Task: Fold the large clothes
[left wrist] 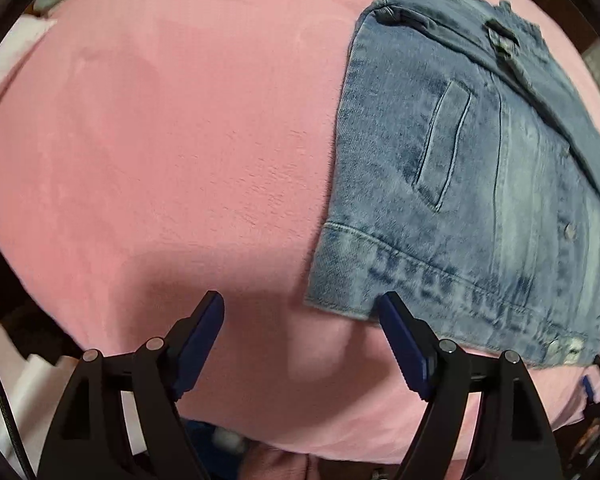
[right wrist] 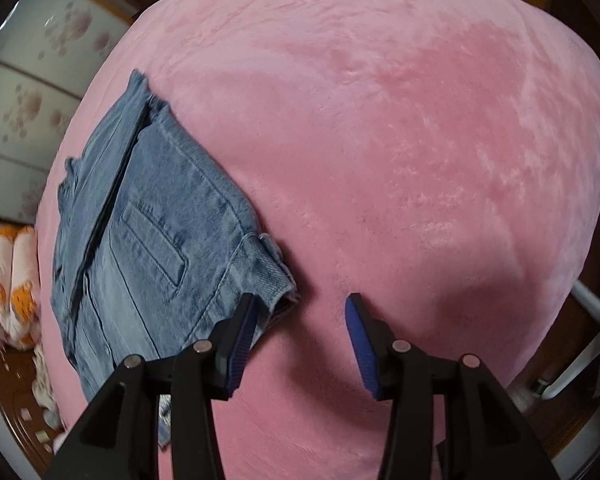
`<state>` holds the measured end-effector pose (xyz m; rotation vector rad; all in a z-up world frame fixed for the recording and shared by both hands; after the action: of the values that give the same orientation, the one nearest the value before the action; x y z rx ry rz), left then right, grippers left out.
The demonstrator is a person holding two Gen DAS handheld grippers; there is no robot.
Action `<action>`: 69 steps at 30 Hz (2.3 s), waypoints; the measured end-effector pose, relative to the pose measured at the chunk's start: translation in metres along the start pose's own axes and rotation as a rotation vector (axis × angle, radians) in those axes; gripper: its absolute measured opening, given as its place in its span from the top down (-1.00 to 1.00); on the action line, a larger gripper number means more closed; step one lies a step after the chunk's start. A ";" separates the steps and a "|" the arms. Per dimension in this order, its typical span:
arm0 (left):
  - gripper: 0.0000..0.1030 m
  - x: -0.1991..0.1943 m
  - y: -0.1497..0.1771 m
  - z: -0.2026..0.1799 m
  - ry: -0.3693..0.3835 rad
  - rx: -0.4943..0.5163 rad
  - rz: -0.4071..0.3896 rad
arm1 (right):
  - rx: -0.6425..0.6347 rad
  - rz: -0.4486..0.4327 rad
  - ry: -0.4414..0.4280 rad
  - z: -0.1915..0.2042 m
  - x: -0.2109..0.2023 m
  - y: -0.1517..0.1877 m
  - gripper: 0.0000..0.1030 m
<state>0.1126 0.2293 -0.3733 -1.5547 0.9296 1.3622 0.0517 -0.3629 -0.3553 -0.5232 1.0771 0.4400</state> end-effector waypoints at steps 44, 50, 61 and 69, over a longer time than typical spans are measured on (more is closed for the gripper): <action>0.79 -0.121 -0.087 -0.076 0.395 -0.410 -0.094 | -0.169 0.042 -0.507 0.197 -0.072 -0.057 0.91; 0.79 -0.190 -0.132 -0.090 0.401 -0.460 -0.193 | -0.278 -0.001 -0.618 0.255 -0.109 -0.104 0.91; 0.81 -0.222 -0.238 -0.113 0.435 -0.493 -0.265 | -0.253 -0.098 -0.659 0.308 -0.111 -0.183 0.91; 0.81 -0.167 -0.320 -0.126 0.427 -0.519 -0.268 | -0.189 -0.168 -0.622 0.342 -0.057 -0.223 0.91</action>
<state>0.4319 0.2291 -0.1621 -2.3384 0.5940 1.1488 0.3990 -0.3405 -0.1337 -0.5860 0.3929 0.5143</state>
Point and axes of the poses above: each gripper's, at about its wrist camera, not at the fingertips, and x roughly the way its jaws point, z to its left, y to its underside, the point moved 9 cm from there along x, roughly the way its jaws point, and after that the axes turned 1 degree about -z, right-handed, at the moved point
